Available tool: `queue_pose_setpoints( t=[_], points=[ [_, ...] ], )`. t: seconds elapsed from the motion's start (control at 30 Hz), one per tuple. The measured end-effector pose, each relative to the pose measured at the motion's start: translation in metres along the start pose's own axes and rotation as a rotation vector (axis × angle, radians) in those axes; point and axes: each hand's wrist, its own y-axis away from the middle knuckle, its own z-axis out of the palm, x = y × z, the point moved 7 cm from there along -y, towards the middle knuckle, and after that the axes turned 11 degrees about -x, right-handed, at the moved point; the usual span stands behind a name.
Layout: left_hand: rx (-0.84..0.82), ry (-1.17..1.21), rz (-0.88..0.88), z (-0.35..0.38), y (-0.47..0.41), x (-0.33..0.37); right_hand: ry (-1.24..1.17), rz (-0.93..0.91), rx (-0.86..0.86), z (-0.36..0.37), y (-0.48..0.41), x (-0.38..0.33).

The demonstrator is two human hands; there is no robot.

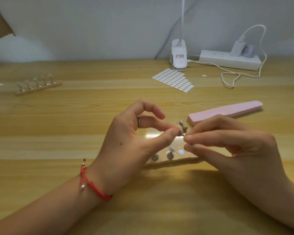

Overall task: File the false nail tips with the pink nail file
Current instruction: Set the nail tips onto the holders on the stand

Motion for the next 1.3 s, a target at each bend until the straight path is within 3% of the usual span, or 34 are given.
queue_pose_setpoints(
  t=[0.13, 0.3, 0.47, 1.0, 1.17, 1.3],
  points=[
    [-0.011, 0.090, -0.028, -0.002, -0.002, -0.005, -0.120, 0.034, 0.009, 0.000, 0.000, 0.005],
    [0.030, -0.184, 0.067, -0.005, 0.001, 0.006, -0.109, 0.053, -0.004, 0.001, 0.000, 0.004],
    [0.030, -0.261, 0.111, -0.002, 0.003, 0.010, 0.014, 0.011, -0.059, 0.004, -0.001, -0.002],
    [-0.135, 0.185, -0.089, 0.001, -0.006, -0.009, -0.336, 0.233, 0.018, 0.001, -0.002, 0.015],
    [-0.094, 0.124, -0.095, -0.001, -0.003, -0.009, -0.366, 0.262, 0.057, 0.000, -0.002, 0.016],
    [-0.094, -0.075, 0.007, 0.000, -0.003, 0.000, -0.384, 0.284, 0.035, 0.002, -0.002, 0.016]
  ],
)
